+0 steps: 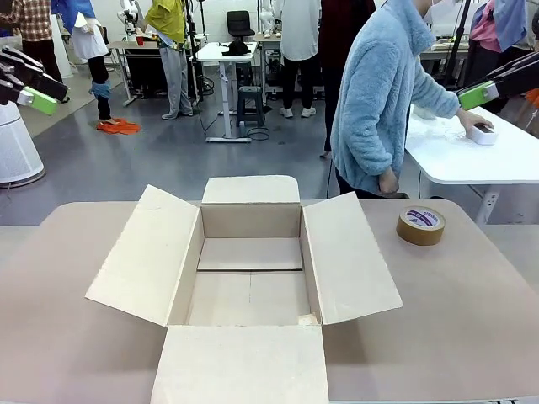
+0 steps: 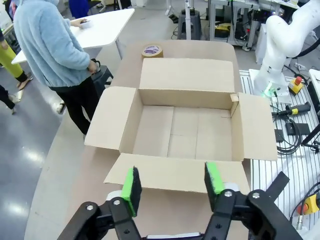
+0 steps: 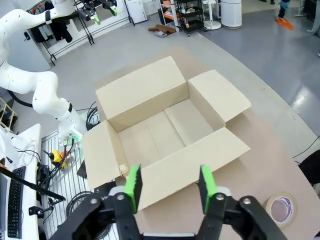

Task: Wrap the clocks to prevent damage.
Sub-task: Open the side flaps of the Package Box.

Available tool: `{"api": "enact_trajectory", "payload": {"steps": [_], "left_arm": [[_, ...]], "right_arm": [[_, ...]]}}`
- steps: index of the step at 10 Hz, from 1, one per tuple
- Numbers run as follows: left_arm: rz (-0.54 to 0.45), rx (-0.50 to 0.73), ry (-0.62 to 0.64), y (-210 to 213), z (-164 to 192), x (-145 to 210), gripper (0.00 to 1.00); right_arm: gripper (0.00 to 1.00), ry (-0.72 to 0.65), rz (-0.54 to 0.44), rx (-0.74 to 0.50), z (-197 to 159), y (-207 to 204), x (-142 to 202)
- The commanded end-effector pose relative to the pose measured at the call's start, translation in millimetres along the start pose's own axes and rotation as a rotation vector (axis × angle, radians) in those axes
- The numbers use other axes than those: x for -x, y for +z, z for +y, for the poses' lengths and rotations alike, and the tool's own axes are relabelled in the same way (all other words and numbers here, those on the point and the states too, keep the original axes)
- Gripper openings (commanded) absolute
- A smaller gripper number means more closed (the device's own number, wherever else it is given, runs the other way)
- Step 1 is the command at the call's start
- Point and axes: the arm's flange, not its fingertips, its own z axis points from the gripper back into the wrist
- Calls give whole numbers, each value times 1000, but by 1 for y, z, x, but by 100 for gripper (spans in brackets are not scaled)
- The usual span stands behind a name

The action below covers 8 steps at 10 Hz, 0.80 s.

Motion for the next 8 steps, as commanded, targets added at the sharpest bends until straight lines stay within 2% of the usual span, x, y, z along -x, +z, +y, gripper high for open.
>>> {"api": "enact_trajectory", "payload": {"steps": [1, 2, 3, 8], "left_arm": [[-10, 1, -11, -5, -5, 6, 0], [-3, 5, -8, -6, -6, 7, 0], [3, 6, -10, -7, -6, 7, 0], [18, 15, 2, -9, -5, 8, 0]], "right_arm": [[0, 10, 20, 11, 3, -6, 10], [12, -1, 25, 7, 1, -8, 12], [2, -5, 26, 5, 1, -7, 12], [0, -37, 42, -2, -2, -8, 15]]}}
